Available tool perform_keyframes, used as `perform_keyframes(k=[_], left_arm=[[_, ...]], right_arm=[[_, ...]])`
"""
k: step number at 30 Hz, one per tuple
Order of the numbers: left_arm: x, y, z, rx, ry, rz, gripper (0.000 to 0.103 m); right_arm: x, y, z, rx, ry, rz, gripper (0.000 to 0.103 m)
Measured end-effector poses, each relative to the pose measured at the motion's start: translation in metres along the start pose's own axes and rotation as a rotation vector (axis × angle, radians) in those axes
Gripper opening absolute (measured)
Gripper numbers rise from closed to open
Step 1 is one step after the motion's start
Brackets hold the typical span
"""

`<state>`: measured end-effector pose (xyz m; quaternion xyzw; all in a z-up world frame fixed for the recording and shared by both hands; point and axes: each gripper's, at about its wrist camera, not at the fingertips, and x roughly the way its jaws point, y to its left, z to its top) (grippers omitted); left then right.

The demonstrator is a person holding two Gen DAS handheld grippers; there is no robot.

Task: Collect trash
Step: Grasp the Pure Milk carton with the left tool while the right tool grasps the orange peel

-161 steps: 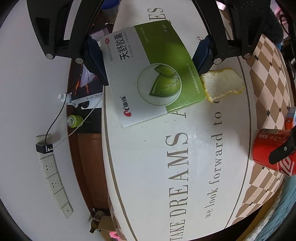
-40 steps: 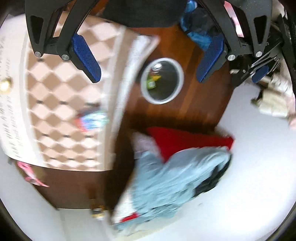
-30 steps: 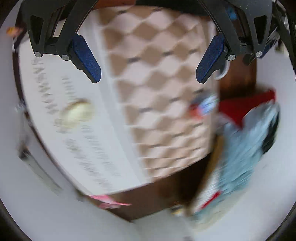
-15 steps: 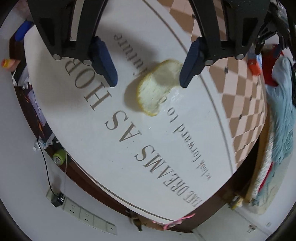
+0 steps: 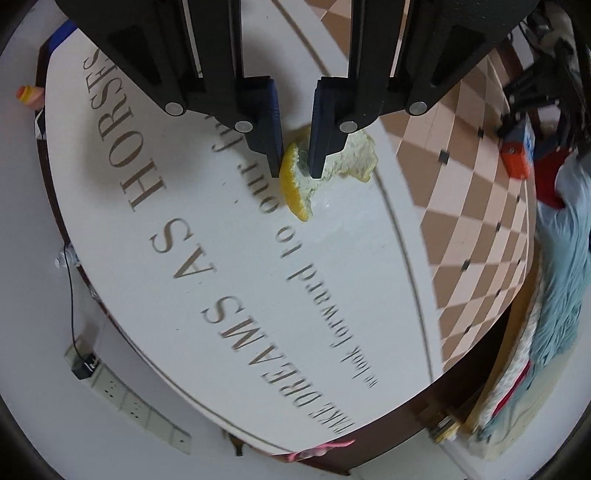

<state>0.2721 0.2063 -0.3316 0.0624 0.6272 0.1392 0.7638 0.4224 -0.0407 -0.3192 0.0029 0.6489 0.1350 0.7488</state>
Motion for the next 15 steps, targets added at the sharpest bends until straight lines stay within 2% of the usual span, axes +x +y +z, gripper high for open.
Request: perform_keyframes(k=[2,7,9,10,11,12,15], left_arm=[[-0.005,0.002,-0.004,-0.05,0.016,-0.005,0.058],[-0.02,0.011,-0.038,-0.387,0.097,-0.174,0.057],[-0.03,0.007,-0.055,-0.475,0.085,-0.18,0.058],[-0.031,0.007,-0.063,-0.524,0.096,-0.216,0.057],[-0.034,0.008,-0.069,-0.565,0.082,-0.221,0.058],[-0.036,0.005,-0.074,-0.588,0.078,-0.23,0.058],[-0.036,-0.003,-0.072,-0.548,0.056,-0.201,0.058]], right_arm=[[-0.002,0.005,-0.004,-0.021,0.012,0.01,0.012],[-0.006,0.018,-0.018,-0.076,0.042,0.041,0.012],[-0.007,0.026,-0.028,-0.115,0.08,0.066,0.012],[-0.007,0.031,-0.036,-0.142,0.108,0.079,0.012],[-0.005,0.034,-0.041,-0.162,0.126,0.082,0.012],[-0.003,0.039,-0.048,-0.193,0.149,0.084,0.012],[0.002,0.051,-0.064,-0.258,0.178,0.065,0.012]])
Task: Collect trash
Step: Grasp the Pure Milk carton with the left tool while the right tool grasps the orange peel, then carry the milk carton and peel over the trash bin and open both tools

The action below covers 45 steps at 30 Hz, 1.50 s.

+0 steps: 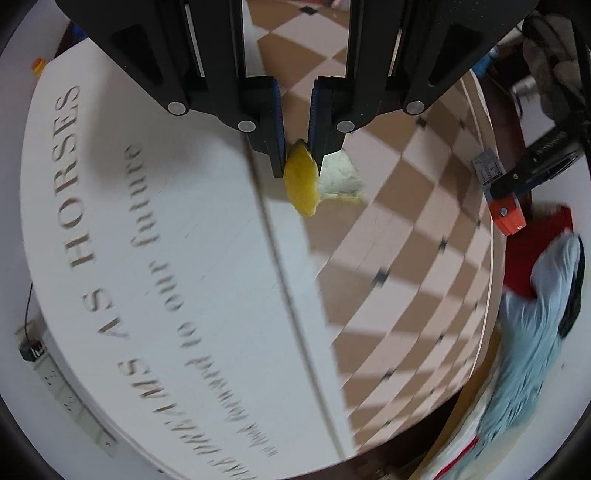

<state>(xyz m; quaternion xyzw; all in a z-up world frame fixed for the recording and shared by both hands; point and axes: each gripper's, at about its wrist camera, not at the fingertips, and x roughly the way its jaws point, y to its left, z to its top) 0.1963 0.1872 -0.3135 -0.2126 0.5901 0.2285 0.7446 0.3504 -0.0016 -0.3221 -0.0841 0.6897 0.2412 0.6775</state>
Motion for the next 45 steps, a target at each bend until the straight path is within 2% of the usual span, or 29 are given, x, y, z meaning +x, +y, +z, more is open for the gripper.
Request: perform_keyframes(k=[2,6,9,11,16,23,29,34,39,42,45], left_arm=[[0.008,-0.008,0.002,0.067,-0.014,0.039,0.059],[0.025,-0.009,0.01,0.139,-0.005,0.12,0.058],[0.031,0.0,0.013,0.145,0.006,0.124,0.058],[0.033,0.001,0.014,0.145,-0.004,0.126,0.052],[0.03,0.002,0.013,0.145,-0.03,0.138,0.051],[-0.004,0.012,0.008,0.096,-0.127,0.144,0.05],[-0.067,0.035,0.002,0.038,-0.253,0.133,0.05],[-0.127,0.075,-0.008,-0.022,-0.352,0.129,0.05],[-0.175,0.138,-0.027,-0.104,-0.416,0.147,0.05],[-0.189,0.183,-0.042,-0.173,-0.426,0.162,0.05],[-0.183,0.233,-0.06,-0.259,-0.395,0.164,0.05]], right_arm=[[0.002,0.007,-0.004,-0.014,-0.007,-0.02,0.013],[0.003,0.016,-0.006,-0.007,-0.018,-0.025,0.015],[0.004,0.016,-0.004,0.014,-0.038,-0.035,0.016],[0.005,0.013,-0.002,0.035,-0.044,-0.029,0.016],[0.007,0.009,0.001,0.078,-0.075,-0.011,0.016],[0.001,0.017,0.002,0.07,-0.123,-0.004,0.009],[-0.029,0.038,0.002,0.021,-0.176,0.008,0.009],[-0.065,0.081,-0.001,-0.058,-0.23,0.044,0.009],[-0.104,0.157,-0.012,-0.184,-0.287,0.11,0.009],[-0.115,0.212,-0.022,-0.267,-0.299,0.159,0.009],[-0.11,0.27,-0.033,-0.352,-0.282,0.201,0.009]])
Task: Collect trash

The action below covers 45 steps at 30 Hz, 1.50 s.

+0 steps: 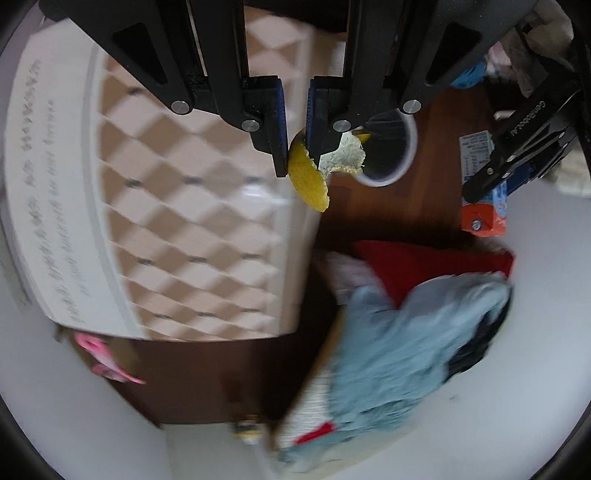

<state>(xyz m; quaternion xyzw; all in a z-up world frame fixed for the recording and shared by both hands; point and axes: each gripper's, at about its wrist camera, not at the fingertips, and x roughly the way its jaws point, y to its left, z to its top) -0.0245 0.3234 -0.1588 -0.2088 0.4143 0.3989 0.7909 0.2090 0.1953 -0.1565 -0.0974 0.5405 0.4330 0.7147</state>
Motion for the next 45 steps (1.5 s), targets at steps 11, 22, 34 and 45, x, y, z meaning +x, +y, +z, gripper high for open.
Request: perform_keyframes(k=[11,22,34,45], left_arm=[[0.146,0.13,-0.049,-0.312,0.325,-0.071,0.053],[0.169,0.154,-0.069,-0.374,0.358,0.07,0.096],[0.06,0.137,-0.109,-0.298,0.213,0.245,0.096],[-0.04,0.106,-0.116,-0.26,0.102,0.181,0.096]], right_arm=[[0.169,0.122,-0.04,-0.177,0.286,0.02,0.009],[0.279,0.149,-0.059,-0.196,0.448,0.021,0.012],[0.229,0.164,-0.072,-0.318,0.372,-0.063,0.103],[0.087,0.158,-0.093,-0.331,0.24,-0.039,0.103]])
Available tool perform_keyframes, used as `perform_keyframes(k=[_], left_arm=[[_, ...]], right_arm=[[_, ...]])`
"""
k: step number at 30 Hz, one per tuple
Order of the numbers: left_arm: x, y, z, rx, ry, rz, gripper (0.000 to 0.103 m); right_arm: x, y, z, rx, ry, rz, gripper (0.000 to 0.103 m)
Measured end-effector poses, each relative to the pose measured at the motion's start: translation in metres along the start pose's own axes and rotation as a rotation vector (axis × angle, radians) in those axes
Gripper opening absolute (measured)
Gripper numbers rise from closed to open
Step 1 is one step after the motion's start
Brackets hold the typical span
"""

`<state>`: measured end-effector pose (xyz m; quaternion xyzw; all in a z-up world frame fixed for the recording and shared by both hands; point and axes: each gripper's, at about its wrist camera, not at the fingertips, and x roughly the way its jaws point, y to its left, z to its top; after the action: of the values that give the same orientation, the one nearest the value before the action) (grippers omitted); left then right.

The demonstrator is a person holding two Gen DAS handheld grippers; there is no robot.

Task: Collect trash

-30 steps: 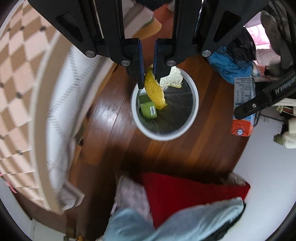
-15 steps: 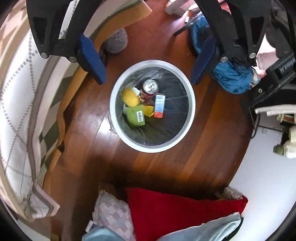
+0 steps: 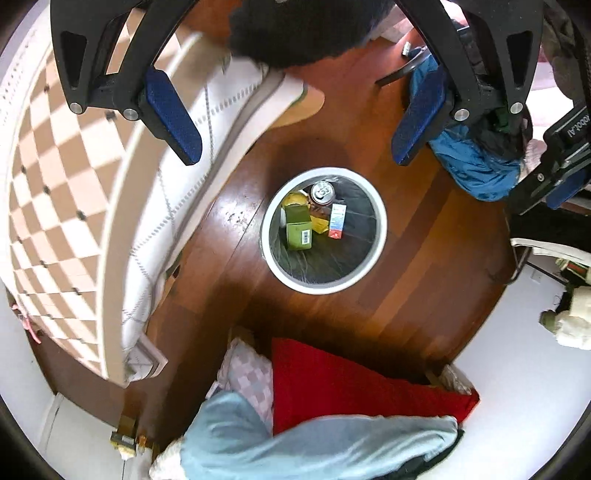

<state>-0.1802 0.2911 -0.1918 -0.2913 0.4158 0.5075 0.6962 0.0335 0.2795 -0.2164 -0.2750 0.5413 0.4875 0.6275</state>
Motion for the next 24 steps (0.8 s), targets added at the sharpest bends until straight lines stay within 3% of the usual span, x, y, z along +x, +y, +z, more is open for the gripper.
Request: perform_keyframes(k=[6,16,24], left_arm=[[-0.06,-0.001,-0.01,0.006,-0.065,-0.057,0.096],[-0.154,-0.002,-0.019,0.017,-0.155,-0.214,0.096],[-0.2,-0.003,-0.02,0.028,-0.218,-0.33,0.096]], right_arm=[[-0.07,0.003,-0.026,-0.01,-0.072,0.039,0.103],[-0.177,0.001,-0.063,-0.028,-0.167,0.147,0.103],[-0.249,0.005,-0.087,-0.048,-0.232,0.235,0.103]])
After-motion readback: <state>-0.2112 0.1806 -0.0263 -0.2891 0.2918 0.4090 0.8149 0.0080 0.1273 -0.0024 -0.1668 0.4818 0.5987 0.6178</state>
